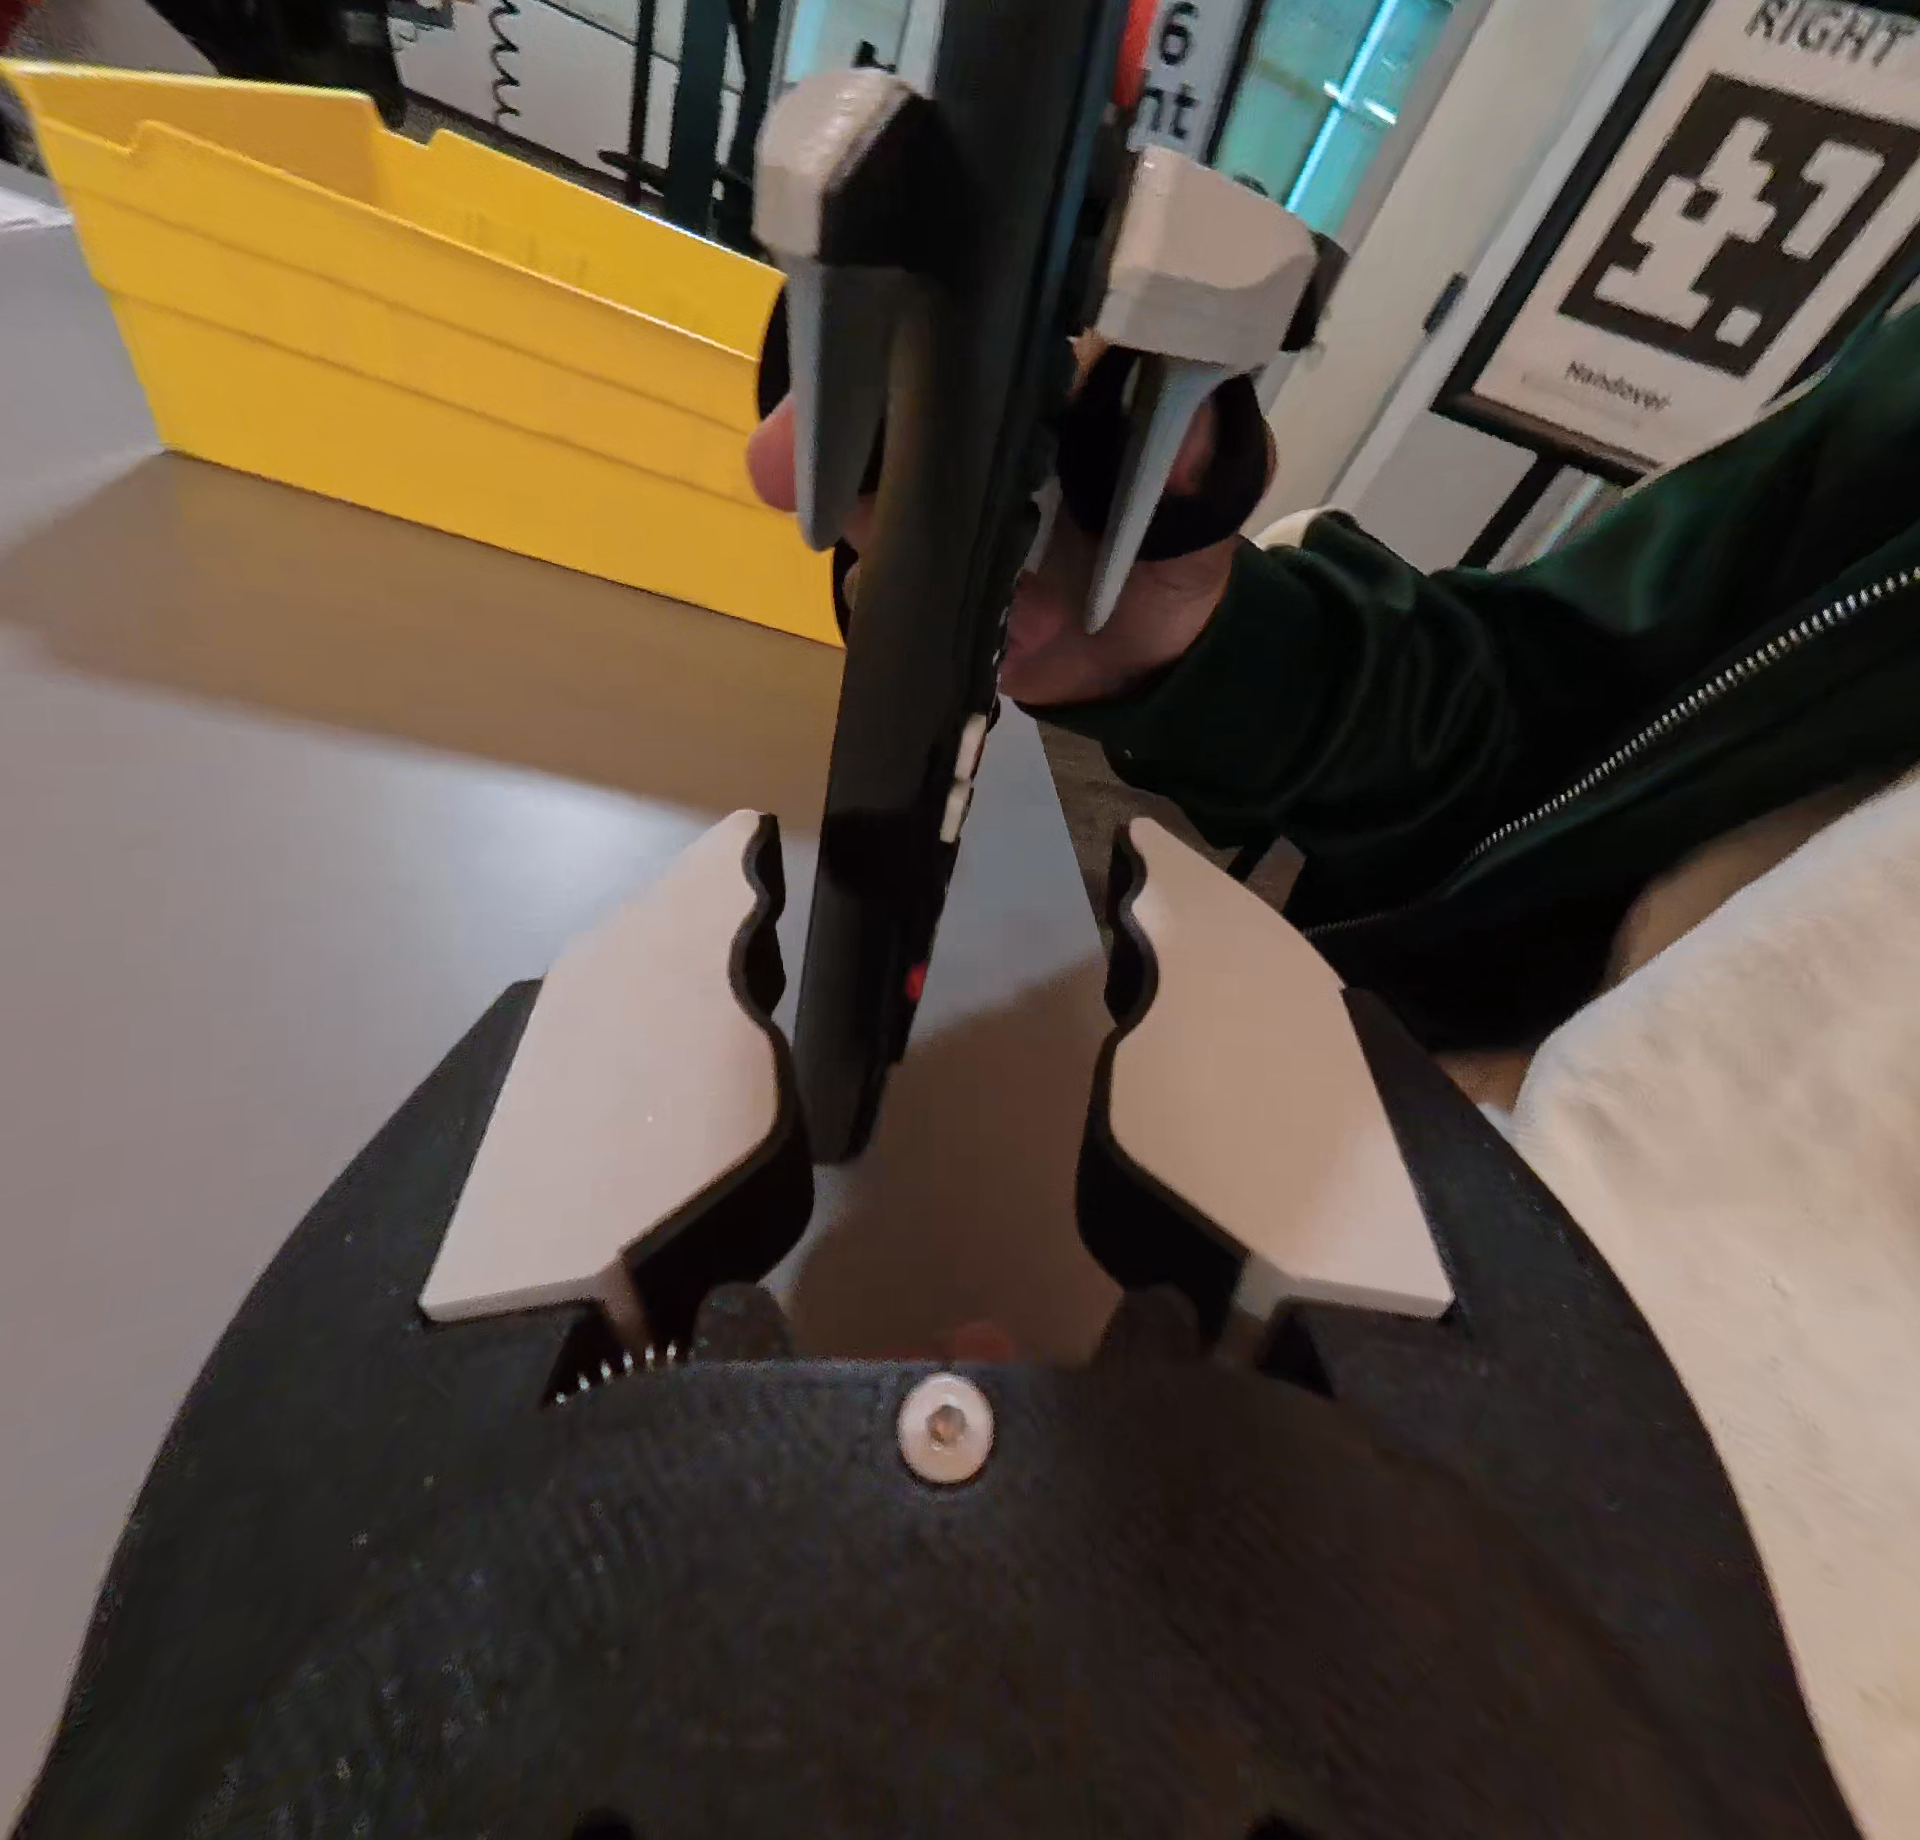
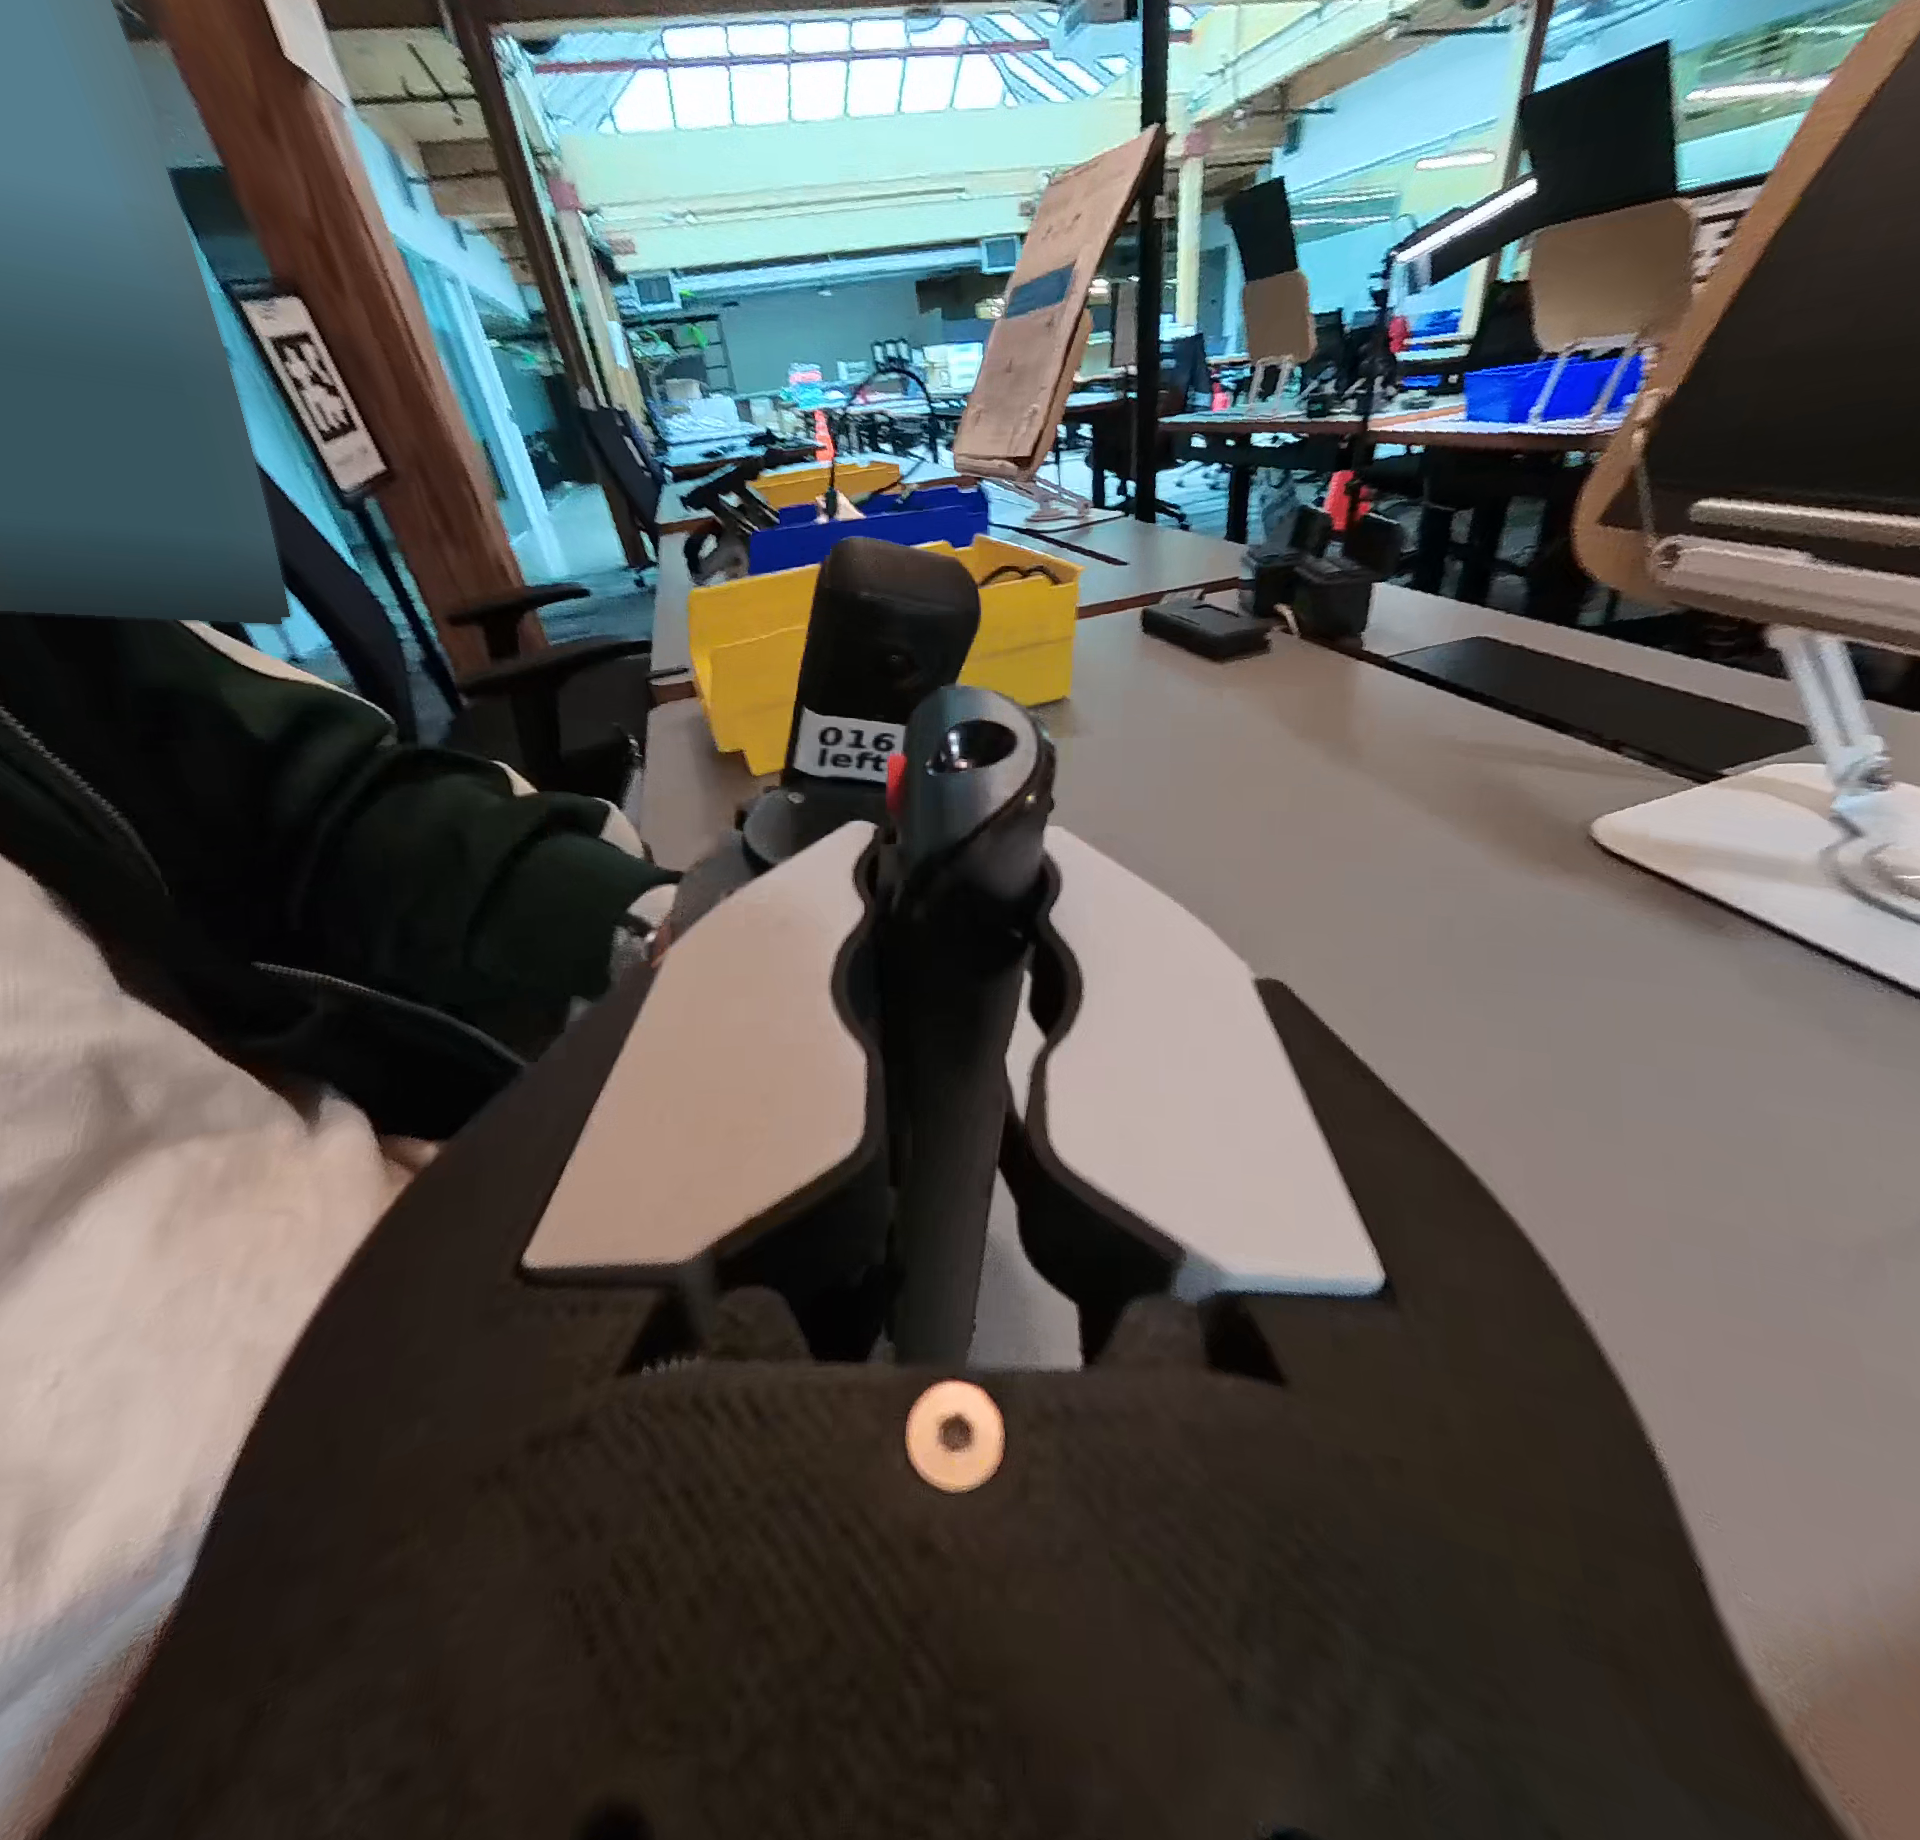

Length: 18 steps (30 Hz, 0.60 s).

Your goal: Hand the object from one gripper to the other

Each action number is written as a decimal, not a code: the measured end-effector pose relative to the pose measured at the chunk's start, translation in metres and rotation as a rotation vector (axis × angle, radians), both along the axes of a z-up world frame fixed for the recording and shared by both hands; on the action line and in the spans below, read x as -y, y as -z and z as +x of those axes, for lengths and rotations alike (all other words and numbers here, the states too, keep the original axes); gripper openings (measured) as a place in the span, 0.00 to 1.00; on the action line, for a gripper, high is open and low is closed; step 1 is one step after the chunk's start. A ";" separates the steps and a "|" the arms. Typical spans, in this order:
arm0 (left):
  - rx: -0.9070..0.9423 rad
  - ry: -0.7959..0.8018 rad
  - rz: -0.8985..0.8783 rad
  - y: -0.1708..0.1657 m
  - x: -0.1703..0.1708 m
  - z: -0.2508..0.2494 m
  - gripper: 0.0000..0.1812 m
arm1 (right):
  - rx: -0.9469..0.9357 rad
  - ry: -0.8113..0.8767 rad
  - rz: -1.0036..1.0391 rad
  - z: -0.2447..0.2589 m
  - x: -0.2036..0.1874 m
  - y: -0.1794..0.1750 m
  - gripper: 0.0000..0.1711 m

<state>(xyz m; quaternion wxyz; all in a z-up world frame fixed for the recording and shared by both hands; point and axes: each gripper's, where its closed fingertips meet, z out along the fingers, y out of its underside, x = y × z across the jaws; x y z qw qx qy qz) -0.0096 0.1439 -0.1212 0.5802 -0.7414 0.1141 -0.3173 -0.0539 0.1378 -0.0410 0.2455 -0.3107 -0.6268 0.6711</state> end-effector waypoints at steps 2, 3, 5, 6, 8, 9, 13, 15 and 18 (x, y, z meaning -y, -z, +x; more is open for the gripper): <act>-0.022 0.030 0.021 -0.002 0.003 0.005 0.34 | 0.000 -0.032 -0.044 0.003 0.003 -0.003 0.14; -0.032 0.035 0.027 -0.002 0.004 0.006 0.34 | -0.007 -0.044 -0.064 0.005 0.003 -0.006 0.14; -0.052 0.050 0.029 -0.001 0.007 0.010 0.36 | -0.019 -0.067 -0.100 0.009 0.002 -0.014 0.14; -0.059 0.057 0.032 -0.001 0.009 0.011 0.37 | -0.022 -0.079 -0.113 0.011 0.003 -0.017 0.14; -0.075 0.058 0.042 -0.001 0.014 0.012 0.39 | -0.024 -0.101 -0.116 0.012 0.004 -0.021 0.14; -0.087 0.054 0.039 -0.001 0.017 0.011 0.39 | -0.023 -0.111 -0.107 0.011 0.006 -0.021 0.14; -0.150 0.016 -0.002 0.000 0.032 0.004 0.39 | -0.015 -0.158 -0.037 0.003 0.020 -0.019 0.14; -0.178 -0.057 0.028 -0.004 0.035 -0.004 0.45 | -0.014 -0.190 -0.011 -0.002 0.029 -0.018 0.15; -0.216 -0.151 0.018 0.004 0.042 -0.017 0.50 | -0.014 -0.248 -0.010 -0.010 0.045 -0.020 0.14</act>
